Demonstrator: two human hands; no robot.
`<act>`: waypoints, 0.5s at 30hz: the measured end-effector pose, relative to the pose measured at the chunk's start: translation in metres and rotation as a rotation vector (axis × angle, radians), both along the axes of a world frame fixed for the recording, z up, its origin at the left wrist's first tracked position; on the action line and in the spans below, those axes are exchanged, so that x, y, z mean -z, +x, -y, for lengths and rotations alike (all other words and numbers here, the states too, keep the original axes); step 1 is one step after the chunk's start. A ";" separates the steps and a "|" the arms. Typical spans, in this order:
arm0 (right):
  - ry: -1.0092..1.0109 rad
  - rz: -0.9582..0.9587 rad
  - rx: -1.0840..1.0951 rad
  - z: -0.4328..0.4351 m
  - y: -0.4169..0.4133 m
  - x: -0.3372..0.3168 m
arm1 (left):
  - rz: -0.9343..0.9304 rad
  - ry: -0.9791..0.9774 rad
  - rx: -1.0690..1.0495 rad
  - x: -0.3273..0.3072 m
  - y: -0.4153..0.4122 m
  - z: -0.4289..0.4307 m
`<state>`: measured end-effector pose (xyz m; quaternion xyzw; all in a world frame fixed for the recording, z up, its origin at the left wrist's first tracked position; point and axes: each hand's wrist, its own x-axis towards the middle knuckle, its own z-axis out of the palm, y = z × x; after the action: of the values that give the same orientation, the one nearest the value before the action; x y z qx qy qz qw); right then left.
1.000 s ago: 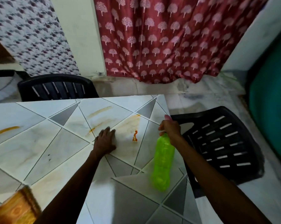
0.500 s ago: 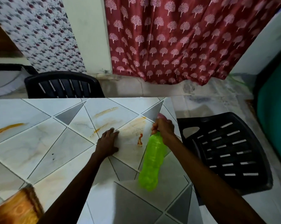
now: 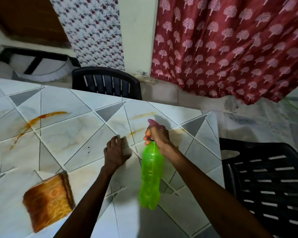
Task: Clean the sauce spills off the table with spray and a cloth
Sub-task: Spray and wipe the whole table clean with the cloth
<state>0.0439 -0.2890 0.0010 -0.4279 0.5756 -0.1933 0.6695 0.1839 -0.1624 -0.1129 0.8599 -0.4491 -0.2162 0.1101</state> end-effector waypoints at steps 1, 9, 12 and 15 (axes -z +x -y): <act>0.007 0.013 -0.043 -0.007 0.010 -0.001 | -0.017 -0.015 -0.056 0.000 0.007 -0.009; 0.057 0.047 -0.355 -0.062 0.041 0.007 | 0.026 0.065 -0.197 0.007 0.029 -0.057; 0.022 -0.007 -0.412 -0.078 0.026 0.008 | 0.031 0.101 -0.214 0.008 0.025 -0.067; -0.008 -0.083 -0.359 -0.086 -0.001 0.010 | 0.014 0.099 -0.253 0.010 0.018 -0.075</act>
<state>0.0425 -0.2034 -0.0086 -0.5341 0.5161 -0.0551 0.6673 0.2022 -0.0870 -0.1230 0.9156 -0.3266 -0.2163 0.0908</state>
